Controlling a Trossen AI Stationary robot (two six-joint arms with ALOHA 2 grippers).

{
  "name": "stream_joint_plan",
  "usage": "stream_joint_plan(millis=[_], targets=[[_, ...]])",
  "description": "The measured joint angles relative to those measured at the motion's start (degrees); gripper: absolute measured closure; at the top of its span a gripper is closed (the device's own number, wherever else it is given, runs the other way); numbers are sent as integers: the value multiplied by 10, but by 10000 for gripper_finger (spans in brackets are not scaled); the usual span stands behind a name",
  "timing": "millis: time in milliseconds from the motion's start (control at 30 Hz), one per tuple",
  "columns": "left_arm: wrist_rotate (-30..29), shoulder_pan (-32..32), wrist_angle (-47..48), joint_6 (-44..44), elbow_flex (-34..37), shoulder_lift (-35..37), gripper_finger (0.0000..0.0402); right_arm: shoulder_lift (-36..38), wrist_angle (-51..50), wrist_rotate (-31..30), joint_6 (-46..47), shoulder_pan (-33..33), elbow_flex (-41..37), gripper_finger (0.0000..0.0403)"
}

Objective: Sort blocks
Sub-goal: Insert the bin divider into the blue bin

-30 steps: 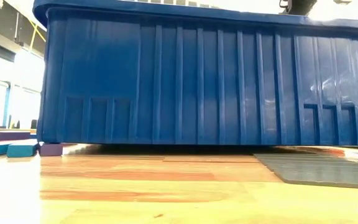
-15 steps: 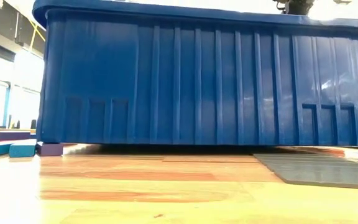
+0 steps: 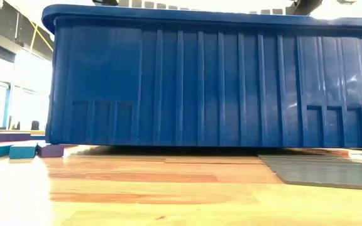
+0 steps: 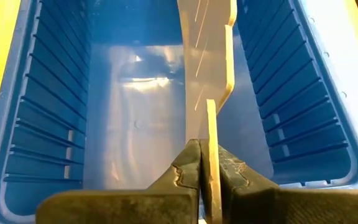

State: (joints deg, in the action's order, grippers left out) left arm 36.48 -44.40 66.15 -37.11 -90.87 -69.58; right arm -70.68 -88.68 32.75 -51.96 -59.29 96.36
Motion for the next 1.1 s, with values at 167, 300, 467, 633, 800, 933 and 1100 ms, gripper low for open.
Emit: stream_joint_plan(millis=[167, 300, 467, 633, 800, 933, 1100], targets=[[13, 0, -14, -5, 0, 0, 401, 0, 0, -2, 1, 0, 0, 400], [80, 0, -39, 4, 0, 0, 401, 0, 0, -4, 1, 0, 0, 400], [82, -12, -34, -11, 0, -4, 401, 0, 0, -8, 2, 0, 0, 400], [83, -25, -30, -41, 0, -21, 401, -1, 0, -11, 2, 0, 0, 400], [83, -29, -15, -47, 0, -37, 401, -1, 0, -12, 3, 0, 0, 400], [76, -29, 9, -49, 0, -39, 401, -1, -1, -11, 3, 0, 0, 400], [52, -34, 17, -48, 0, -29, 401, -1, 0, -11, 4, 0, 0, 400]])
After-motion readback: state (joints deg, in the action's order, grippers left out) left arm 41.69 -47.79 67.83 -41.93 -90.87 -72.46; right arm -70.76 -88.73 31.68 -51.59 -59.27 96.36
